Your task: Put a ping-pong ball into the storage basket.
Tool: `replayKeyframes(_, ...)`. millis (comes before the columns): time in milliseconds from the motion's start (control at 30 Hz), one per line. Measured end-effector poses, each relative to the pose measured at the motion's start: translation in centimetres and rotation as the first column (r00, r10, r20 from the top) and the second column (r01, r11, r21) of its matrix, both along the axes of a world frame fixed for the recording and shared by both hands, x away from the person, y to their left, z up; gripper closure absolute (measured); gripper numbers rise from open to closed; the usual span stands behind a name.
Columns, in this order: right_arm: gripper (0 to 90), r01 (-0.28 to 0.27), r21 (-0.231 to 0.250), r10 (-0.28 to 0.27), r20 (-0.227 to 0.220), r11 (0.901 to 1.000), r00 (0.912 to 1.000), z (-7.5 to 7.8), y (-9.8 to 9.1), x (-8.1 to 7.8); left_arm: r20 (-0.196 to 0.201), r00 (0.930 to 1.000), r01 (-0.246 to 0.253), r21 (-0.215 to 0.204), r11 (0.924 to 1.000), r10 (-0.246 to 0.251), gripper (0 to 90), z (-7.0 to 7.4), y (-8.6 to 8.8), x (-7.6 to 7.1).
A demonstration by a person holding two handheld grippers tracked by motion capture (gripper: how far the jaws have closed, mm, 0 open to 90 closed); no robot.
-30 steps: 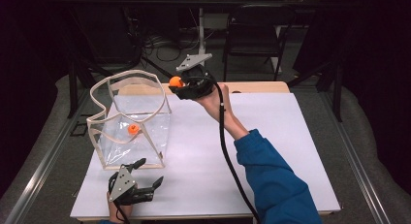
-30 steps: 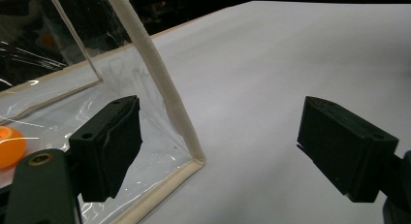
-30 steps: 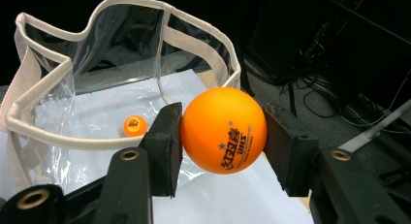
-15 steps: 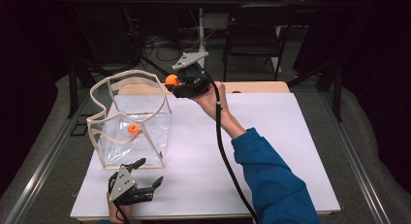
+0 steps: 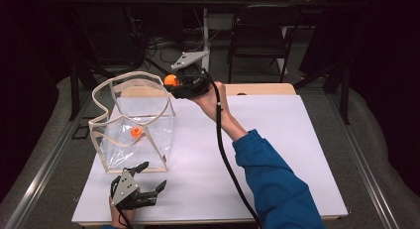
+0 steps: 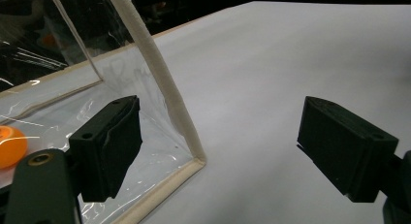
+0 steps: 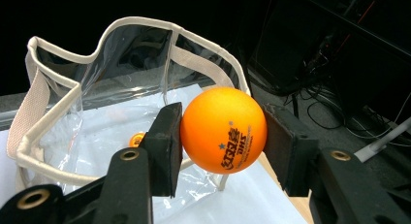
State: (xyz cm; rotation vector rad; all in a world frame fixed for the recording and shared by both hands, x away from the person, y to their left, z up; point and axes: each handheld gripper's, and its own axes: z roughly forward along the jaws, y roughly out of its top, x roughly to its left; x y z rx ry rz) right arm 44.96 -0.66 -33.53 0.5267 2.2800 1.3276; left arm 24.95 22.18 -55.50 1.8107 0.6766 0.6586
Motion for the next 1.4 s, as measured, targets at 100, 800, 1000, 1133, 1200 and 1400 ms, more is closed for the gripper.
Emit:
replayKeyframes(100,51.1,-0.002,0.004,0.002,-0.002,1.0000,1.0000,0.0,0.2,0.1,0.000,1.0000,-0.001,-0.001,1.0000,0.001,15.8,0.0,0.0,0.0)
replayKeyframes(800,51.1,-0.018,0.010,0.018,0.002,0.9998,0.9998,0.5,2.0,0.6,0.002,1.0000,0.000,0.002,1.0000,0.000,15.8,0.0,0.2,0.0)
replayKeyframes(1000,51.1,-0.021,0.012,0.021,0.000,0.9997,0.9998,0.5,2.5,0.7,0.002,1.0000,0.000,0.002,1.0000,0.000,15.8,0.0,0.2,0.0)
replayKeyframes(1133,51.1,-0.025,0.010,0.025,0.001,0.9996,0.9997,0.4,2.8,0.7,0.001,1.0000,-0.002,0.000,1.0000,0.002,15.8,0.0,0.2,0.0)
replayKeyframes(1200,51.1,-0.027,0.010,0.027,0.000,0.9996,0.9996,0.3,3.0,0.7,0.001,1.0000,-0.001,0.001,1.0000,0.001,15.8,0.0,0.2,0.0)
replayKeyframes(1400,51.1,-0.032,0.005,0.032,0.000,0.9995,0.9995,0.1,3.5,0.8,0.000,1.0000,-0.003,-0.003,1.0000,0.003,15.8,0.0,0.2,0.0)
